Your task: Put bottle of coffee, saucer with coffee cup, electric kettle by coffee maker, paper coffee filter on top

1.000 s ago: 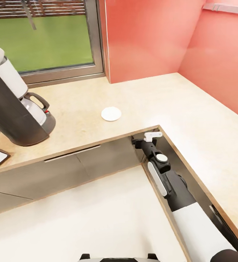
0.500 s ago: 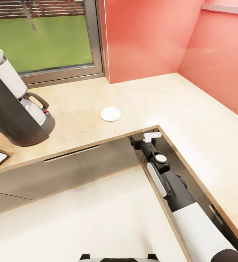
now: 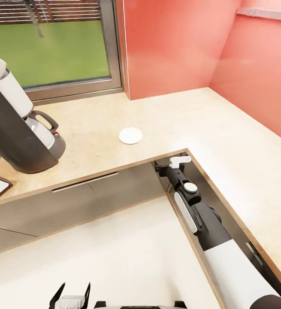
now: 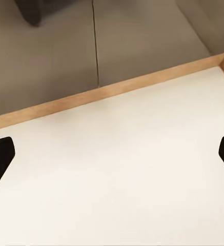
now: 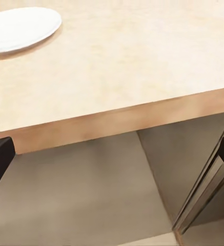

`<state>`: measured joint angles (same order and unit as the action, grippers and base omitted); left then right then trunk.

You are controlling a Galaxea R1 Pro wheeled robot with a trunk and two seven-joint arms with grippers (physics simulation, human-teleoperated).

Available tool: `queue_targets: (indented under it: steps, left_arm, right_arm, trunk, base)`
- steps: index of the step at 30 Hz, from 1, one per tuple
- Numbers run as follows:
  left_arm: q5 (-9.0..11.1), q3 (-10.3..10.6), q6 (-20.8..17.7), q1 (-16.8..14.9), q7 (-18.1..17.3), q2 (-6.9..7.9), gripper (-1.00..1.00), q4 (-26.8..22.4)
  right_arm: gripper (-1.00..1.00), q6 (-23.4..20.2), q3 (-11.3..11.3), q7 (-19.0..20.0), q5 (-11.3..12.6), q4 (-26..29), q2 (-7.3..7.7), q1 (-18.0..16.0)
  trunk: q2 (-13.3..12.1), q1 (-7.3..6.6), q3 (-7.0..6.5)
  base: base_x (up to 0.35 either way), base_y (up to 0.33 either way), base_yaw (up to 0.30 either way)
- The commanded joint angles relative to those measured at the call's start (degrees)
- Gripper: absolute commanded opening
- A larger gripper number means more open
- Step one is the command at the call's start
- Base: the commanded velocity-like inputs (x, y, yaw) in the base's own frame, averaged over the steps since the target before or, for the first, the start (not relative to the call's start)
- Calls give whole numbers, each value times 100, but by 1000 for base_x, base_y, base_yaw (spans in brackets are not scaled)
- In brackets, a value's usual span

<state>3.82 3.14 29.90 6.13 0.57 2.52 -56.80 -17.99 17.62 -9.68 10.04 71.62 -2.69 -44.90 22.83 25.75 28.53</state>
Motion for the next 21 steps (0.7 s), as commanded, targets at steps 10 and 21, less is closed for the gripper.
queue_targets:
  steps: [10,21]
  left_arm:
    - [49,66,-27,-76,15,11,100,-734]
    - [94,388,-213,-122,55,29,100,-1607]
  right_arm:
    - [100,-21,13,-51,60,-16,-2,-1]
    - [100,-16,5,-51,60,3,5,-1]
  trunk:
    - [9,4,-82]
    - [9,4,-181]
  base:
    - [0,0,0]
    - [0,0,0]
